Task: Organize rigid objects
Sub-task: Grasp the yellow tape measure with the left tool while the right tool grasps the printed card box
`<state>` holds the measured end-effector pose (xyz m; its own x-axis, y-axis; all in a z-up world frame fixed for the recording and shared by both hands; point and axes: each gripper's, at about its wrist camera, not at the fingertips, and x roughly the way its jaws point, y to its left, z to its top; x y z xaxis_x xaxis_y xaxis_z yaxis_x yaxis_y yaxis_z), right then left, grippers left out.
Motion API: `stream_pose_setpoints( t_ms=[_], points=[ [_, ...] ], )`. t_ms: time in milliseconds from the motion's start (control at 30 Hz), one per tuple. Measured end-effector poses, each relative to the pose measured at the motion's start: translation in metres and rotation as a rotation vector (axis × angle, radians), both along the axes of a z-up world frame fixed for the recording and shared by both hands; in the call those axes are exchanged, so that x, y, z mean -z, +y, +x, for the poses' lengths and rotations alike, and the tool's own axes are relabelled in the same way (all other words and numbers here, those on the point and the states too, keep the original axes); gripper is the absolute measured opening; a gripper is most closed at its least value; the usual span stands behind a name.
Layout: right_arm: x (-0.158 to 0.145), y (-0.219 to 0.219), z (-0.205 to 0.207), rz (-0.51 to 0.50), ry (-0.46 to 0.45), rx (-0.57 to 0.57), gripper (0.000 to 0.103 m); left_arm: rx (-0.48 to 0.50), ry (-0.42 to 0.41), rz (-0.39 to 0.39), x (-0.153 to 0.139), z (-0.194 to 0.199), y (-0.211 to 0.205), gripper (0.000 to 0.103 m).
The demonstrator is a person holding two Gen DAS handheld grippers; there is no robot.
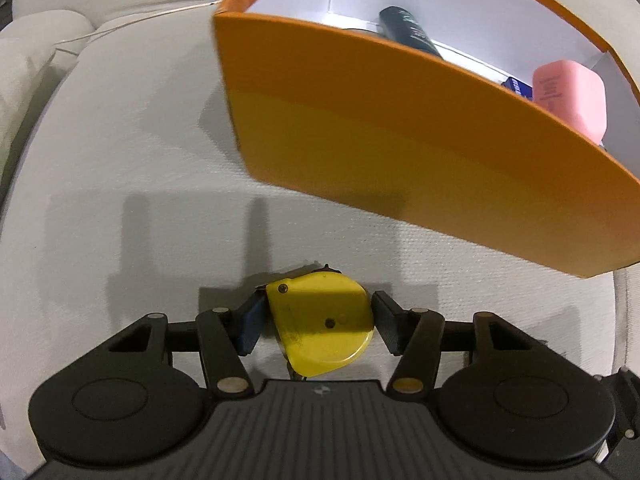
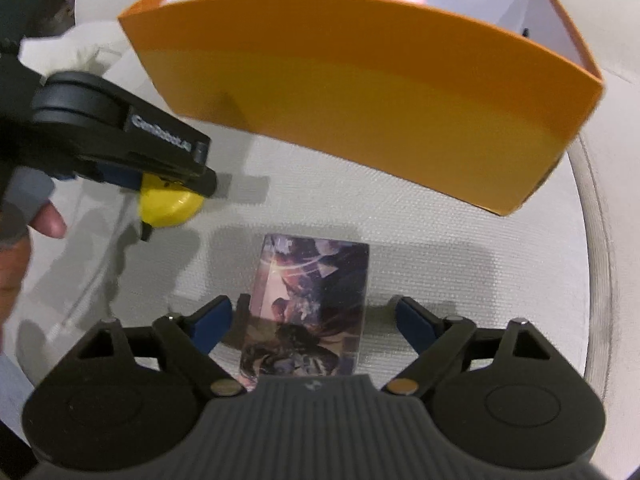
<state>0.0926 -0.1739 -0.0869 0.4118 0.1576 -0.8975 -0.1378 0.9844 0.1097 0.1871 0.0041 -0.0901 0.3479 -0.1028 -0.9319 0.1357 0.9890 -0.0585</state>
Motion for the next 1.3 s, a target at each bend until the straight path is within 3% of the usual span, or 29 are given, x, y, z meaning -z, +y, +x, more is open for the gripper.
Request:
stream_pose_setpoints(
  t_ms=[433,600,1000,1300],
  points=[
    [0.001,0.006,0.002,-0.055,0.004,0.043,0.078,0.013,-0.029,0.041,0.004,-0.005,-0.017,0.068],
    [0.0,0.01,0.007,-0.057,0.009,0.046,0.077,0.022,-0.032,0.037,0.006,-0.006,-0.012,0.065],
    [0.008,0.018,0.013,-0.091,0.016,0.067,0.077,0.013,-0.059,0.043,0.01,-0.013,-0.011,0.07],
    [0.011,0.019,0.017,-0.084,0.016,0.072,0.078,0.035,-0.066,0.043,0.005,-0.02,-0.014,0.062]
  ],
)
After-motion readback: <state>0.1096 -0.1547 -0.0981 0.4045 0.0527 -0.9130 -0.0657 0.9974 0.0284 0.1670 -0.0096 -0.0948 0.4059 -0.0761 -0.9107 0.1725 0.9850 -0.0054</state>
